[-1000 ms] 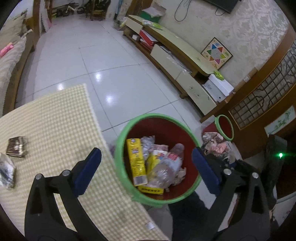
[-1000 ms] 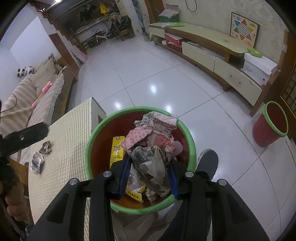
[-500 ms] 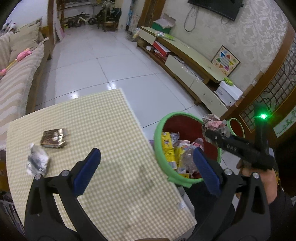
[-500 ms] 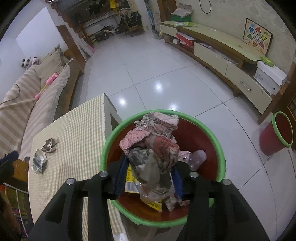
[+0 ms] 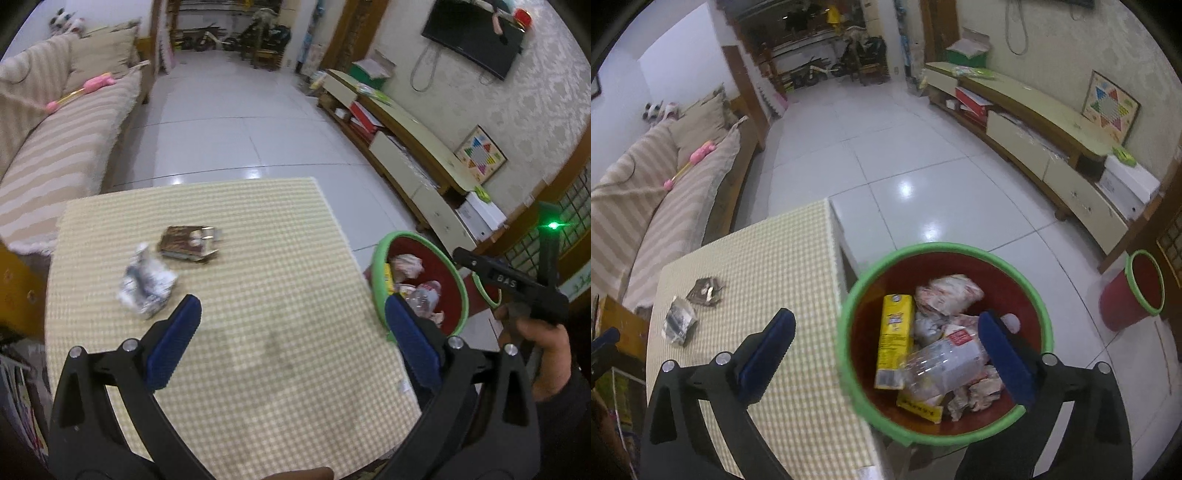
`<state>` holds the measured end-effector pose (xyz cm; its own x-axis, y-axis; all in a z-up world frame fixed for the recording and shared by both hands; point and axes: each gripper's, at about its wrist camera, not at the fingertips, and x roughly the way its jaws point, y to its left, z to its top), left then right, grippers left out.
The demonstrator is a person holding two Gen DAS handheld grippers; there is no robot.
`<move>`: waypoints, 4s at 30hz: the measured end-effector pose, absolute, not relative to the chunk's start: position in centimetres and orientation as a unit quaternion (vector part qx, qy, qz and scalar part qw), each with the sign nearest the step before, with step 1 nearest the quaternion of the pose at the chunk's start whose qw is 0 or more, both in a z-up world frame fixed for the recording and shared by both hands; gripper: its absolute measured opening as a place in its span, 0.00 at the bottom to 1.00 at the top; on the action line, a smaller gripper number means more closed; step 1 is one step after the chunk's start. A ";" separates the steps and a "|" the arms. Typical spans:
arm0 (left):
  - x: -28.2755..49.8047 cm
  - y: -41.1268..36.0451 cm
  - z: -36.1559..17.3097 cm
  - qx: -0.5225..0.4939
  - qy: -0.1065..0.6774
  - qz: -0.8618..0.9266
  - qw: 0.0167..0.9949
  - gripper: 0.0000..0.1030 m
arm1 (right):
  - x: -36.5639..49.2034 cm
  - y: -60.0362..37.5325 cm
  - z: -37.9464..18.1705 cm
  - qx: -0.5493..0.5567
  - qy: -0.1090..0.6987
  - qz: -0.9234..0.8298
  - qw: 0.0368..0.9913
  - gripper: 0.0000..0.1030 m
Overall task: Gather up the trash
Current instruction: 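Move both open tools back over the table toward the cup and box, then grasp the white paper cup and silver wrapper with the left tool, then grasp the brown snack box with the right tool while the left tool holds the cup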
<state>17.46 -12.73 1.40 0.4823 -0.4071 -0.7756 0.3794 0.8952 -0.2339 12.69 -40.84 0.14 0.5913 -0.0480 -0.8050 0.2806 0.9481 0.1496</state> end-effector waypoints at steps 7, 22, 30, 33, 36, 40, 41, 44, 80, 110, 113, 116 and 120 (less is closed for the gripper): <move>16.3 -6.2 1.4 -0.039 0.452 -0.187 0.872 0.95 | 13.6 -34.9 0.3 0.105 0.444 -0.052 0.888 0.92; 17.4 1.2 -0.3 -0.046 0.474 -0.143 0.867 0.95 | 17.2 -24.3 -0.7 0.037 0.453 0.029 0.890 0.92; 20.2 0.6 -3.1 -0.032 0.503 -0.150 0.851 0.95 | 19.1 -22.3 -2.2 0.021 0.462 0.046 0.886 0.92; 21.7 0.1 -4.4 -0.026 0.514 -0.152 0.844 0.95 | 19.5 -22.2 -2.6 0.022 0.464 0.049 0.884 0.92; 23.5 -0.4 -5.8 -0.023 0.526 -0.152 0.836 0.95 | 19.9 -22.4 -2.9 0.022 0.466 0.049 0.883 0.92; 25.9 -0.9 -7.7 -0.006 0.539 -0.144 0.830 0.95 | 20.5 -22.8 -3.3 0.023 0.469 0.045 0.882 0.92; 26.5 -0.9 -8.1 -0.008 0.542 -0.145 0.828 0.95 | 20.7 -22.9 -3.5 0.023 0.470 0.044 0.881 0.92; 28.1 -0.7 -9.2 -0.016 0.553 -0.147 0.820 0.95 | 21.2 -23.1 -3.7 0.022 0.473 0.044 0.879 0.92; 27.8 5.0 -9.2 -0.036 0.555 -0.130 0.821 0.36 | 24.1 -18.0 -5.2 -0.016 0.487 0.087 0.869 0.92; 24.1 11.4 -6.1 -0.078 0.523 -0.078 0.845 0.36 | 34.1 -9.3 -13.9 -0.168 0.520 0.123 0.828 0.91; 24.7 11.7 -6.5 -0.084 0.522 -0.070 0.846 0.36 | 34.5 -9.1 -14.5 -0.168 0.524 0.122 0.826 0.90; 25.5 11.7 -6.8 -0.087 0.522 -0.063 0.846 0.36 | 34.7 -9.5 -15.1 -0.168 0.530 0.121 0.823 0.86; 26.6 11.4 -7.2 -0.087 0.521 -0.058 0.847 0.36 | 34.9 -10.0 -15.8 -0.175 0.528 0.114 0.823 0.84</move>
<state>26.59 11.35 -7.19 0.4494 -0.1894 -0.8730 0.0075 0.9780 -0.2084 34.91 -10.01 -15.76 0.4158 0.0031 -0.9095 -0.3733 0.9124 -0.1676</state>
